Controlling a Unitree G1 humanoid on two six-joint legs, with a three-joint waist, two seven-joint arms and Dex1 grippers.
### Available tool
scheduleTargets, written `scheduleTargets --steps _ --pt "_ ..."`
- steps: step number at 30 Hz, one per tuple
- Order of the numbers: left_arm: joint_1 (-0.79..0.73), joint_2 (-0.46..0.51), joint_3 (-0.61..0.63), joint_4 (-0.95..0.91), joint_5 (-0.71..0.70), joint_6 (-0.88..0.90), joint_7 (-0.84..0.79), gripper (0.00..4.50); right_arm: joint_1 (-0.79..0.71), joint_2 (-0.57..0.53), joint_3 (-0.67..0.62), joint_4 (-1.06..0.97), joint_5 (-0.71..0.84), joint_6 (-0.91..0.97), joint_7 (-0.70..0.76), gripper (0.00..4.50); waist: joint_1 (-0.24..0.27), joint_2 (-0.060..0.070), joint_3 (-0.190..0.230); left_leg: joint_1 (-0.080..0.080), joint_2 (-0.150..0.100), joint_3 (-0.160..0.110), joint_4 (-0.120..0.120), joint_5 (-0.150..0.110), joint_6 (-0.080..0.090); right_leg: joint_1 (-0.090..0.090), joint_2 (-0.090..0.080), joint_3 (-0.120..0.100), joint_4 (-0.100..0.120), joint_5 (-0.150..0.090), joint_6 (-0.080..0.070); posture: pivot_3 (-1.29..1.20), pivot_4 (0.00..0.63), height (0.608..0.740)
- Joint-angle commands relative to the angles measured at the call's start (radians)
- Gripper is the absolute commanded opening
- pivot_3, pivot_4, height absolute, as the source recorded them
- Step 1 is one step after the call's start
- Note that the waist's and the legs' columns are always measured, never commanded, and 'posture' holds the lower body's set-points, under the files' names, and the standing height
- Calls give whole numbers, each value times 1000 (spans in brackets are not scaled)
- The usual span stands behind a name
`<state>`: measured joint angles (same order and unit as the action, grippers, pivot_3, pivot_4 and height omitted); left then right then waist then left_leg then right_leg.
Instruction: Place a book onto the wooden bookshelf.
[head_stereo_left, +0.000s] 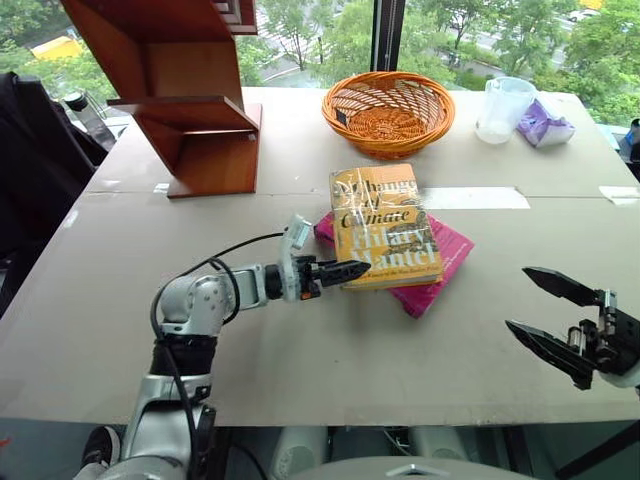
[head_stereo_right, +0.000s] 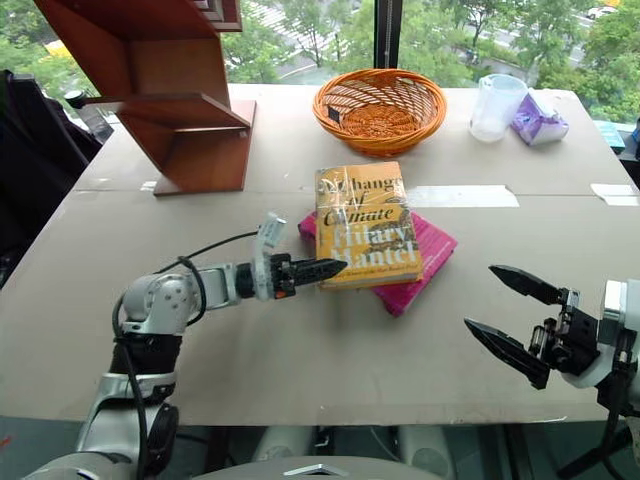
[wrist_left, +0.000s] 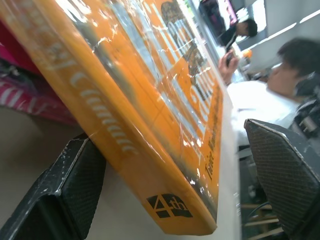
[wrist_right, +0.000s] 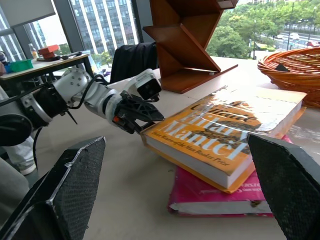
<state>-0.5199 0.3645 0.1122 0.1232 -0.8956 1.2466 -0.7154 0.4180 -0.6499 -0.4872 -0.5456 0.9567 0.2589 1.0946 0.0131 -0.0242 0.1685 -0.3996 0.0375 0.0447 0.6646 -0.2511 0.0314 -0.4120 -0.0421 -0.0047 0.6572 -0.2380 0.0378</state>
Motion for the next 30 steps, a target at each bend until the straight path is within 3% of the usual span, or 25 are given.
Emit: scheduleTargets --steps 1,6,12,16,21,22,26,30 --pt "-84 -16 49 147 -32 102 13 4407 11 -11 -30 -34 10 -4 20 4500 0 -1 0 0 0 0 1 0 0 0 1 0 0 -1 -1 0 150 740" --pt "-168 -5 -1 369 51 131 -24 4407 9 -8 -25 -22 -11 -17 34 4500 0 -1 0 0 0 0 3 0 0 1 1 0 1 -2 -3 0 150 740" --pt "-219 -39 -23 439 66 162 -75 4407 14 0 -36 -26 -12 -20 38 4500 5 -1 0 0 0 -1 3 0 0 2 -1 -1 1 -2 -3 0 150 740" --pt "-219 -62 -15 437 67 194 -80 3323 28 1 -50 -26 -10 -22 45 4500 4 -1 0 0 -1 -1 4 0 0 2 -3 -1 1 -2 -4 0 150 740" --pt "-200 -86 29 349 36 270 -52 1006 30 -3 -56 -21 -12 -26 52 4500 1 -1 0 -1 -1 -1 4 0 0 2 -3 -1 1 -1 -4 0 150 740" --pt "-197 -93 51 318 22 280 -43 733 30 -3 -58 -20 -12 -26 54 4500 1 -1 0 -1 -1 -1 4 0 0 2 -3 -1 1 -1 -4 0 150 740" --pt "-194 -137 189 78 -86 260 7 402 25 -10 -79 -7 -7 -24 64 4500 0 -3 2 -2 0 -2 4 0 0 1 -3 -2 1 -1 -4 0 150 740" --pt "-178 -43 80 -296 49 -21 -2 394 -8 -23 -105 32 8 -16 69 4500 -2 -3 3 -3 0 -2 4 0 0 1 -4 -1 1 0 -7 0 150 740"
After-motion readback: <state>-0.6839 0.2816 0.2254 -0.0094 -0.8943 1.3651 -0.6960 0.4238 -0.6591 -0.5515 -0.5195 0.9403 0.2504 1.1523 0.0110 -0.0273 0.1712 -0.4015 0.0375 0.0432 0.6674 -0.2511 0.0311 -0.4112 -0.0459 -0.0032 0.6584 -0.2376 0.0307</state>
